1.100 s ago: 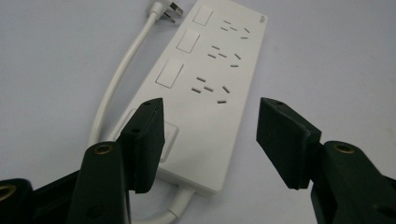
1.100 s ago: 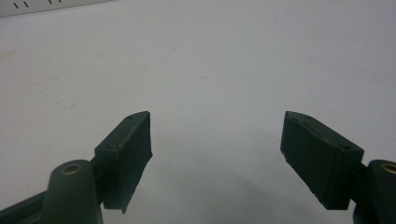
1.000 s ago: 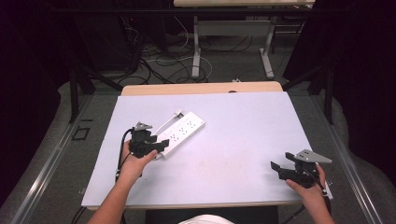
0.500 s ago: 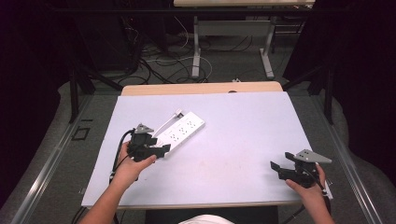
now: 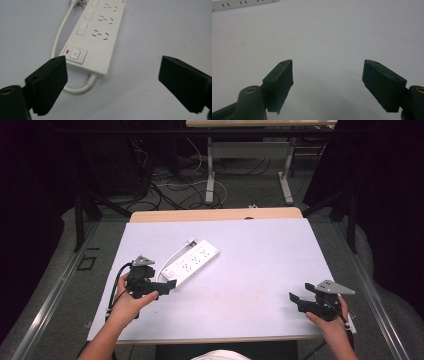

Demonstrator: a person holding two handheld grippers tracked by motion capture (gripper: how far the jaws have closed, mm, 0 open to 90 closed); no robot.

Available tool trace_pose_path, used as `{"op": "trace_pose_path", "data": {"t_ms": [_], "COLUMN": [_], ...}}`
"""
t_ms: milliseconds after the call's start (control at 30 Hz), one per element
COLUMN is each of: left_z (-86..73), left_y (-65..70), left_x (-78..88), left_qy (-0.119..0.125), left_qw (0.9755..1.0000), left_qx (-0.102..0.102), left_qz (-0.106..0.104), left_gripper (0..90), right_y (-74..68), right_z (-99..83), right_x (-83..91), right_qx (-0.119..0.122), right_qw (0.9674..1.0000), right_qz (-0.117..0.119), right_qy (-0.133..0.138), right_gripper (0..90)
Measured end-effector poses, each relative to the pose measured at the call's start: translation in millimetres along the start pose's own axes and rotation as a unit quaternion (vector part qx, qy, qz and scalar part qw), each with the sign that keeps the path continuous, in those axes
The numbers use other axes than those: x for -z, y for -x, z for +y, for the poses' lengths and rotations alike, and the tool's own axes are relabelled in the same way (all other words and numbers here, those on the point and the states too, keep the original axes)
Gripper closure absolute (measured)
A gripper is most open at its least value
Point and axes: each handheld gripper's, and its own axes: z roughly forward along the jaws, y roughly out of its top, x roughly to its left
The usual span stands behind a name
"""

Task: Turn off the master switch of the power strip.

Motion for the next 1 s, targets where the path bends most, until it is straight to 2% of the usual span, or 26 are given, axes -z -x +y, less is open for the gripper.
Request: {"op": "trace_pose_path", "data": {"t_ms": [100, 300, 500, 667, 800, 933, 1000], "left_z": [-2.9, -11.2, -22.9, -33.9, -42.1, -51.2, -56.1], "left_y": [-4.7, -14.0, -24.3, -33.4, -40.5, -47.8, -52.7], "left_x": [5.6, 16.6, 23.1, 25.2, 25.6, 23.6, 23.4], "left_qy": [0.011, 0.019, 0.029, 0.031, 0.032, 0.036, 0.032], "left_qw": [0.9999, 0.9994, 0.9986, 0.9977, 0.9965, 0.9946, 0.9945], "left_qx": [0.006, 0.025, 0.036, 0.044, 0.059, 0.071, 0.067], "left_qz": [0.005, 0.015, 0.027, 0.040, 0.049, 0.066, 0.073], "left_gripper": [0.3, 0.3, 0.3, 0.3, 0.3, 0.3, 0.3], "right_y": [-0.2, -0.2, -1.5, -1.2, -0.2, 0.0, 0.0], "right_z": [0.3, 0.7, 1.1, 1.4, 1.6, 1.9, 1.8], "right_x": [0.1, -0.5, -1.2, -1.3, -1.0, -0.9, -1.1], "right_qx": [-0.002, 0.000, -0.003, -0.002, 0.003, 0.004, 0.004], "right_qw": [1.0000, 1.0000, 1.0000, 1.0000, 1.0000, 1.0000, 1.0000], "right_qz": [0.000, 0.002, 0.000, 0.000, 0.002, 0.002, 0.000], "right_qy": [0.000, 0.003, 0.004, 0.004, 0.002, 0.003, 0.005], "right_gripper": [24.0, 24.0, 23.8, 23.6, 23.5, 23.4, 23.4]}}
